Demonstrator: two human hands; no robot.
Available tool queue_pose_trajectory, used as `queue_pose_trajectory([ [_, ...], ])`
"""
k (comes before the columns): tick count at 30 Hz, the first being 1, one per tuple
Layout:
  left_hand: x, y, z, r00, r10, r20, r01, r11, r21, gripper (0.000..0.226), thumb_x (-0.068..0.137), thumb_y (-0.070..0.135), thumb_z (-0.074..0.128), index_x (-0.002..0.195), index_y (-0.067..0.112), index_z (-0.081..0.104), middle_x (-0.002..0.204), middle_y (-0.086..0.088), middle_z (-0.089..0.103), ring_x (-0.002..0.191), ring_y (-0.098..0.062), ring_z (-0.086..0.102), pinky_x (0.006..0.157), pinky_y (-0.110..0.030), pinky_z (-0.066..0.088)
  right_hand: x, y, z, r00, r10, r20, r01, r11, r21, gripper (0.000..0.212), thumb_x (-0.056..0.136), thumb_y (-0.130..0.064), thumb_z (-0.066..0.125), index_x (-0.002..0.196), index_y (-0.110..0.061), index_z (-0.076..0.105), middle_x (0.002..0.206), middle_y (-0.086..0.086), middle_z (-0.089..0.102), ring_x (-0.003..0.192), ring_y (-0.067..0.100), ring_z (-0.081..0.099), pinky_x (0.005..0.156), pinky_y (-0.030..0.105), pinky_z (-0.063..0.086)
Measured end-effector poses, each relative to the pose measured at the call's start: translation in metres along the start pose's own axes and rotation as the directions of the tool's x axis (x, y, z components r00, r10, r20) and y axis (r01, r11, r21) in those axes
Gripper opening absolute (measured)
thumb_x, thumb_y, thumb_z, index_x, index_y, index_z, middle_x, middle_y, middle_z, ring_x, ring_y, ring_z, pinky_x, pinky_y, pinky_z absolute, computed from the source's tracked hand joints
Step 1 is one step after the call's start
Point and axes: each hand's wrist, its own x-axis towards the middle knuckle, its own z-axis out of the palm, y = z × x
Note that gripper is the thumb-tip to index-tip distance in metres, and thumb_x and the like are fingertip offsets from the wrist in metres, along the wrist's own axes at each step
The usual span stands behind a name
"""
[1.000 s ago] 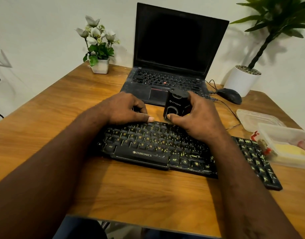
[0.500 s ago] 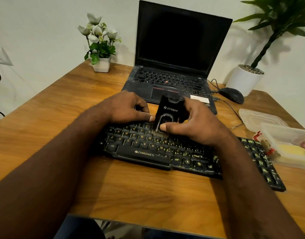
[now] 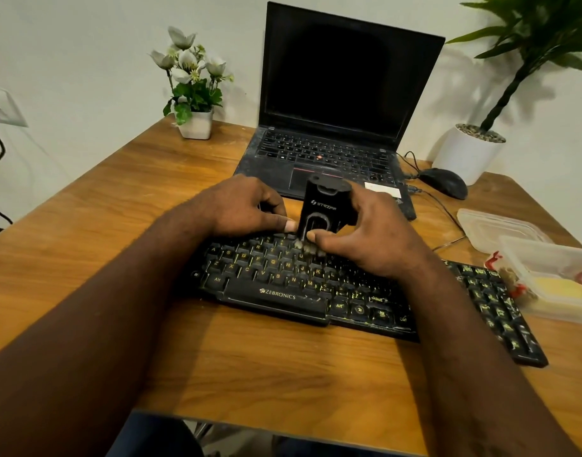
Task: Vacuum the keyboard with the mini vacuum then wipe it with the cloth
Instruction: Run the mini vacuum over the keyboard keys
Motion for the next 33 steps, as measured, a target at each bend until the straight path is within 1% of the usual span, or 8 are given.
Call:
queue_pose_trajectory([
  [3, 0.000, 0.000, 0.001, 1.000, -0.018, 0.005, 0.018, 0.999, -0.027, 0.031, 0.086, 0.059, 0.070, 0.089, 0.029, 0.078, 0.084, 0.013, 0.075, 0.082, -0.004, 0.068, 0.076, -0.030, 0.050, 0.000, 0.001, -0.003, 0.993, 0.017, -0.119, -0.028, 0.995, -0.093, 0.067, 0.075, -0.035, 0.087, 0.135, -0.030, 0.056, 0.118, -0.015, 0.067, 0.107, 0.004, 0.063, 0.094, 0.026, 0.054],
  [8, -0.001, 0.003, -0.001, 1.000, -0.001, -0.001, 0.001, 1.000, 0.014, 0.019, 0.095, 0.044, 0.067, 0.093, 0.027, 0.077, 0.083, 0.014, 0.072, 0.076, 0.001, 0.065, 0.070, -0.027, 0.045, -0.015, -0.010, -0.001, 0.999, -0.047, -0.007, 0.047, 0.995, 0.083, 0.054, 0.075, -0.024, 0.088, 0.114, -0.041, 0.056, 0.101, -0.023, 0.067, 0.097, -0.017, 0.061, 0.078, 0.003, 0.047],
  [11, -0.001, 0.004, -0.001, 1.000, 0.003, 0.005, -0.003, 0.999, 0.038, 0.016, 0.096, 0.040, 0.066, 0.093, 0.027, 0.075, 0.080, 0.016, 0.070, 0.069, 0.007, 0.063, 0.067, -0.025, 0.042, -0.019, -0.012, 0.002, 0.992, -0.060, 0.114, 0.059, 0.998, 0.010, 0.058, 0.077, -0.026, 0.088, 0.127, -0.030, 0.061, 0.110, -0.015, 0.071, 0.101, -0.002, 0.067, 0.088, 0.020, 0.058],
  [14, -0.001, 0.003, 0.001, 1.000, -0.012, 0.008, 0.012, 1.000, 0.027, 0.030, 0.090, 0.056, 0.067, 0.092, 0.027, 0.077, 0.085, 0.013, 0.073, 0.080, -0.001, 0.065, 0.070, -0.027, 0.044, -0.008, -0.007, -0.006, 1.000, -0.020, -0.024, 0.017, 0.990, -0.138, 0.066, 0.074, -0.042, 0.083, 0.134, -0.031, 0.058, 0.117, -0.014, 0.070, 0.107, 0.005, 0.065, 0.097, 0.035, 0.057],
  [19, -0.001, 0.003, 0.000, 1.000, -0.001, -0.006, 0.001, 1.000, 0.029, 0.024, 0.092, 0.051, 0.067, 0.090, 0.029, 0.077, 0.085, 0.013, 0.074, 0.078, -0.002, 0.066, 0.069, -0.027, 0.043, -0.012, -0.007, -0.006, 0.997, -0.028, 0.065, 0.027, 0.999, 0.025, 0.052, 0.073, -0.035, 0.086, 0.115, -0.045, 0.056, 0.105, -0.020, 0.070, 0.100, -0.005, 0.067, 0.082, 0.012, 0.054],
  [25, 0.001, 0.002, 0.003, 1.000, 0.026, -0.015, -0.026, 0.999, 0.022, 0.029, 0.089, 0.058, 0.069, 0.088, 0.030, 0.077, 0.086, 0.014, 0.075, 0.083, -0.006, 0.069, 0.078, -0.031, 0.052, -0.009, 0.006, -0.007, 0.997, -0.016, -0.071, 0.013, 0.998, -0.054, 0.067, 0.073, -0.041, 0.083, 0.133, -0.033, 0.057, 0.117, -0.016, 0.069, 0.109, 0.004, 0.064, 0.097, 0.036, 0.056],
  [30, 0.000, 0.005, 0.003, 0.998, 0.061, -0.031, -0.059, 0.998, 0.037, 0.016, 0.093, 0.046, 0.070, 0.085, 0.032, 0.075, 0.084, 0.015, 0.073, 0.077, 0.001, 0.066, 0.070, -0.029, 0.048, -0.017, 0.003, -0.006, 0.999, -0.037, 0.022, 0.035, 0.995, 0.089, 0.058, 0.076, -0.028, 0.087, 0.126, -0.035, 0.058, 0.108, -0.020, 0.069, 0.101, -0.007, 0.065, 0.080, 0.013, 0.055],
  [33, 0.000, 0.007, 0.003, 0.997, 0.062, -0.039, -0.060, 0.996, 0.068, 0.014, 0.094, 0.043, 0.069, 0.083, 0.034, 0.072, 0.082, 0.015, 0.072, 0.073, 0.005, 0.063, 0.067, -0.027, 0.044, -0.014, 0.001, 0.000, 0.997, -0.062, 0.040, 0.059, 0.997, 0.052, 0.063, 0.077, -0.031, 0.086, 0.134, -0.033, 0.058, 0.114, -0.016, 0.071, 0.104, 0.000, 0.068, 0.088, 0.025, 0.059],
])
